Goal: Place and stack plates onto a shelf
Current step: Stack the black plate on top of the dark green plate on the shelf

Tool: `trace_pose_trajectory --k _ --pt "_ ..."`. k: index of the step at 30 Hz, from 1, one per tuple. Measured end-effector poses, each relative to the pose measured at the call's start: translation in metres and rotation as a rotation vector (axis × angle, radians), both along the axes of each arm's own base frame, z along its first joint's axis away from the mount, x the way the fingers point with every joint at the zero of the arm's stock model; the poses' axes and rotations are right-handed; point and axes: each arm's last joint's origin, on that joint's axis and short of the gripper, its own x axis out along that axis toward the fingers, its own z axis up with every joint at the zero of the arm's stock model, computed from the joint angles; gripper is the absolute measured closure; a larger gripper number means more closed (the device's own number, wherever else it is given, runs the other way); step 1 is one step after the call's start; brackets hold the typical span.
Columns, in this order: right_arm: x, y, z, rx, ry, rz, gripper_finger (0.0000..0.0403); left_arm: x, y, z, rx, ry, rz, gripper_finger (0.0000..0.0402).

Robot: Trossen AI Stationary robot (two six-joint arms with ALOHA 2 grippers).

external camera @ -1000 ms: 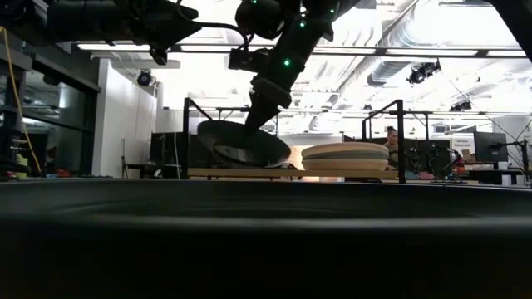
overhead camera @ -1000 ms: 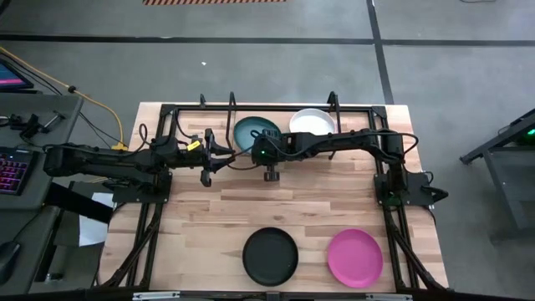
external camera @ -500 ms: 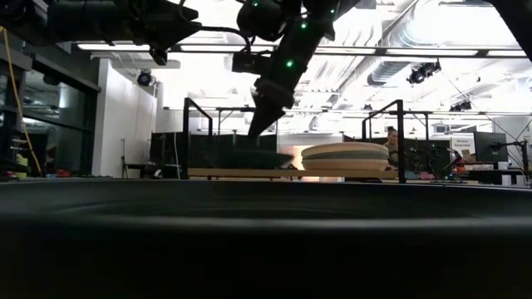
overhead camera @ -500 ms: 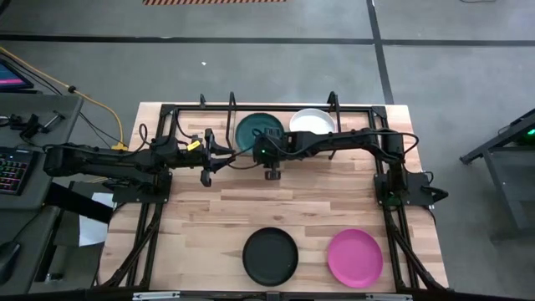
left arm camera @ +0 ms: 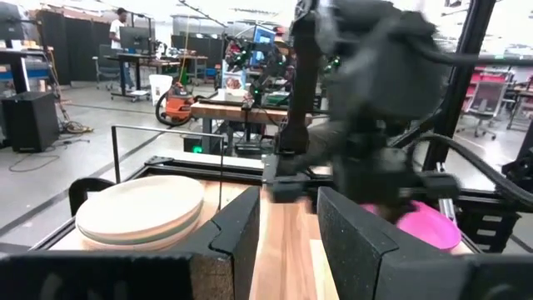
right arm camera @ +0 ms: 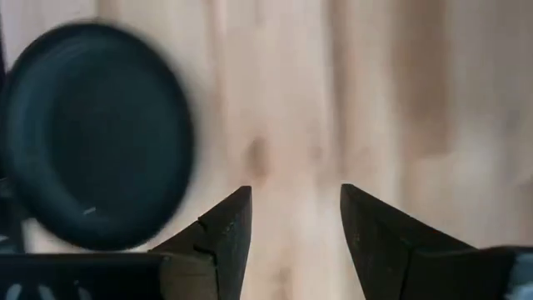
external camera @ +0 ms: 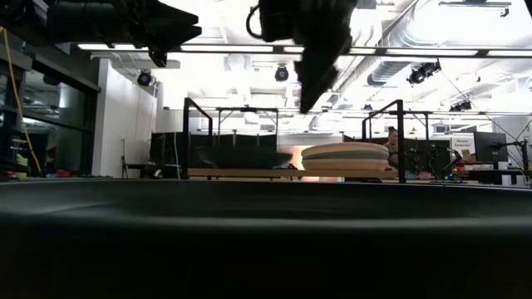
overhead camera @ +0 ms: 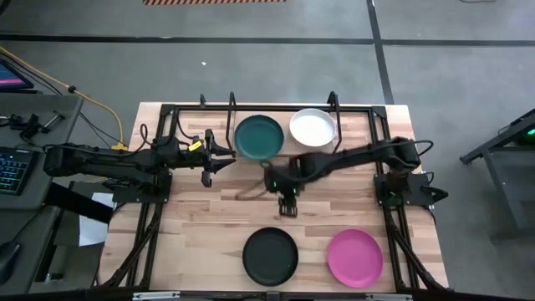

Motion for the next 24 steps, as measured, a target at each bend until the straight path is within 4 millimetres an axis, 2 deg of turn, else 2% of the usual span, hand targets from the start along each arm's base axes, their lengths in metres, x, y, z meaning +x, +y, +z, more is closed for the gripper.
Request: trace_pose_trajectory --k 6,13,18,24 --pt "-0.007 0.064 -0.021 0.055 0.116 -0.055 0.0237 0.0 0.0 0.0 -0.024 0.0 -0.001 0.0289" --pt "-0.005 0.109 -0.045 0.12 0.146 -0.26 0.0237 0.0 0.0 0.0 -0.024 -0.002 -0.001 0.0289" --pt "-0.004 0.119 -0.067 0.117 0.22 -0.33 0.0237 0.0 0.0 0.0 -0.024 -0.004 -0.001 0.0289" --pt "-0.005 0.114 -0.07 0.063 0.227 -0.39 0.0237 0.0 0.0 0.0 -0.025 -0.004 -0.001 0.0289"
